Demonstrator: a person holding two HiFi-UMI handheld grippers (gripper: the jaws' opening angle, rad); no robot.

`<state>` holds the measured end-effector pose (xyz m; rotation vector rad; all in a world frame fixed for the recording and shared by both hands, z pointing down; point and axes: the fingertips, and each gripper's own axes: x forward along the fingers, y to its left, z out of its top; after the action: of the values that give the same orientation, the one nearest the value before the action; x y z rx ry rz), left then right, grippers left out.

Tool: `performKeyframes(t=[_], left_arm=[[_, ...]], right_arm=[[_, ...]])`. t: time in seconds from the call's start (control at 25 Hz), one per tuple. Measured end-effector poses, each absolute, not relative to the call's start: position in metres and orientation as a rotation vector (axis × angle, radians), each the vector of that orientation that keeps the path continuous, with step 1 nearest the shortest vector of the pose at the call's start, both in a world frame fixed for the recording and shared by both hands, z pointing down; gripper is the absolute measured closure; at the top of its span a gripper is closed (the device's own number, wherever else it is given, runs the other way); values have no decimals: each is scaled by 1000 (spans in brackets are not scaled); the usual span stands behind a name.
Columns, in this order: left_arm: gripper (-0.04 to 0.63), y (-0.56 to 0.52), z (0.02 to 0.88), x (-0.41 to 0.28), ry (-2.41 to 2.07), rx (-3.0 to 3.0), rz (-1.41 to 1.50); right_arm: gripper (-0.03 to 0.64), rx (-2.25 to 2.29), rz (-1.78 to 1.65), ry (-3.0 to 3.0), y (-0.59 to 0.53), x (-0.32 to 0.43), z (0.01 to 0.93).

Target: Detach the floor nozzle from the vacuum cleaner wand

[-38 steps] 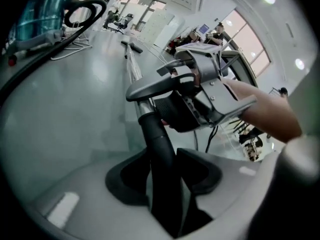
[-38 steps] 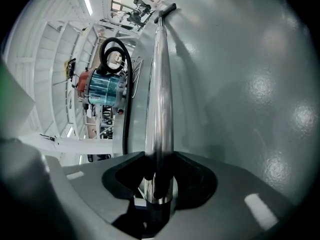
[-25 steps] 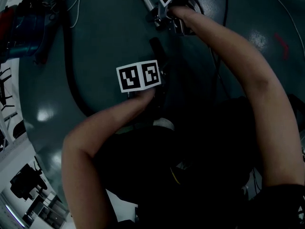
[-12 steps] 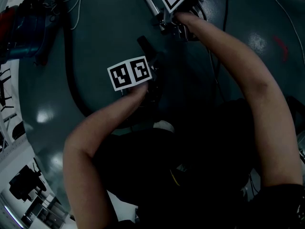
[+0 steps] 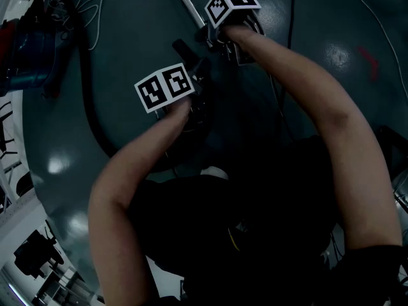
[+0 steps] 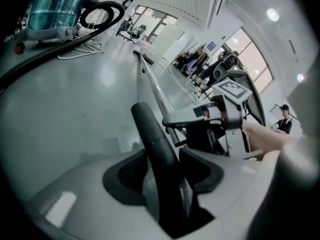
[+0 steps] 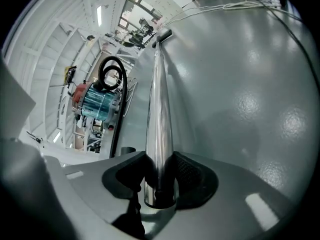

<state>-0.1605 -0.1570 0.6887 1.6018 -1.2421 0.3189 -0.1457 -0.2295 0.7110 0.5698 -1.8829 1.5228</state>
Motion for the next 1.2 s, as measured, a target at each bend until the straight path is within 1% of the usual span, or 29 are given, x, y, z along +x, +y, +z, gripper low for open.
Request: performKeyframes(t=[0.56, 1.2], left_arm=[[384, -184, 697, -170, -1313, 1595, 318], [367, -191, 695, -141, -1263, 1676, 366]], right_arm=[[448, 585, 1472, -1868, -226, -136, 716], [445, 654, 1414, -1860, -221, -103, 711]])
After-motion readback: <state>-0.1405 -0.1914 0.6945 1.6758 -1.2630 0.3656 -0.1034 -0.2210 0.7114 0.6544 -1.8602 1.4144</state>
